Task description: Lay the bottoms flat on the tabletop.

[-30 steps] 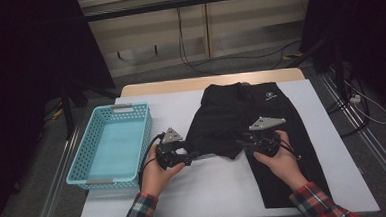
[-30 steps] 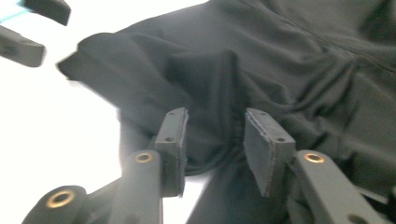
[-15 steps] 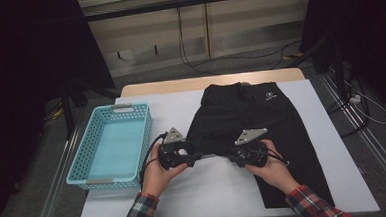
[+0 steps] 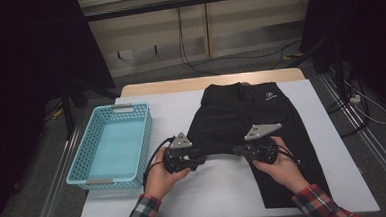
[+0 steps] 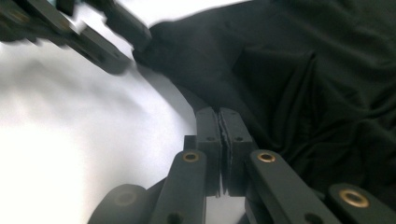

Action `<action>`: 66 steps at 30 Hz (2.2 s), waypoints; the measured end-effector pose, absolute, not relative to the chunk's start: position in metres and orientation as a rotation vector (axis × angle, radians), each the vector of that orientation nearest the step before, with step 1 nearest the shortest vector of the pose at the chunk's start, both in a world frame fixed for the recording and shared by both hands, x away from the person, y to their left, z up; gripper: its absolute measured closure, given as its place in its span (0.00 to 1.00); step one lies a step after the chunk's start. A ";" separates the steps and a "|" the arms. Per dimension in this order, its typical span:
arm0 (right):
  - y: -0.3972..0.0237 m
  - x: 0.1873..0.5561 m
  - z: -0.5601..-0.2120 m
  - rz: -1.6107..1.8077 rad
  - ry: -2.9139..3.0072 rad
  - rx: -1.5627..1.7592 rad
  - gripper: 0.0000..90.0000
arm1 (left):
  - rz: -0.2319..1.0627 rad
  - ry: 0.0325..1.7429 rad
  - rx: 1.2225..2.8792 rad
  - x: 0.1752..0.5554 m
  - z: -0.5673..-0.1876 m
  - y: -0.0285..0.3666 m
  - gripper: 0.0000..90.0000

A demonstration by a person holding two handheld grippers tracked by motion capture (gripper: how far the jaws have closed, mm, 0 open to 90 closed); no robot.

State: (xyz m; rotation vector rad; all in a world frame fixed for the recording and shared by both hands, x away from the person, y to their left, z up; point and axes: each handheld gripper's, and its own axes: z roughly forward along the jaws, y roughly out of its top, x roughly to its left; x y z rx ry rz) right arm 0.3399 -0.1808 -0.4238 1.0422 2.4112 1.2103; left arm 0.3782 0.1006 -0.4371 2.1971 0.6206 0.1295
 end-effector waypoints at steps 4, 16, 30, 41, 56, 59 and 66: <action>-0.189 0.338 -0.421 1.228 2.387 1.061 0.98 | 0.146 0.631 2.238 0.382 -0.445 0.105 0.70; -0.195 0.339 -0.424 1.224 2.364 1.096 0.98 | 0.190 0.631 2.279 0.391 -0.449 0.100 0.91; -0.193 0.335 -0.419 1.298 2.377 1.089 0.98 | 0.223 0.711 2.117 0.416 -0.423 0.115 0.99; -0.204 0.338 -0.412 1.373 2.299 1.147 0.98 | 0.280 0.696 2.141 0.427 -0.433 0.106 0.99; -0.194 0.349 -0.434 1.231 2.361 1.156 0.98 | 0.309 0.692 2.099 0.410 -0.427 0.112 0.42; -0.195 0.350 -0.434 1.234 2.357 1.158 0.98 | 0.287 0.646 2.119 0.395 -0.421 0.111 0.43; -0.194 0.348 -0.432 1.238 2.356 1.149 0.98 | 0.241 0.608 2.226 0.383 -0.434 0.101 0.62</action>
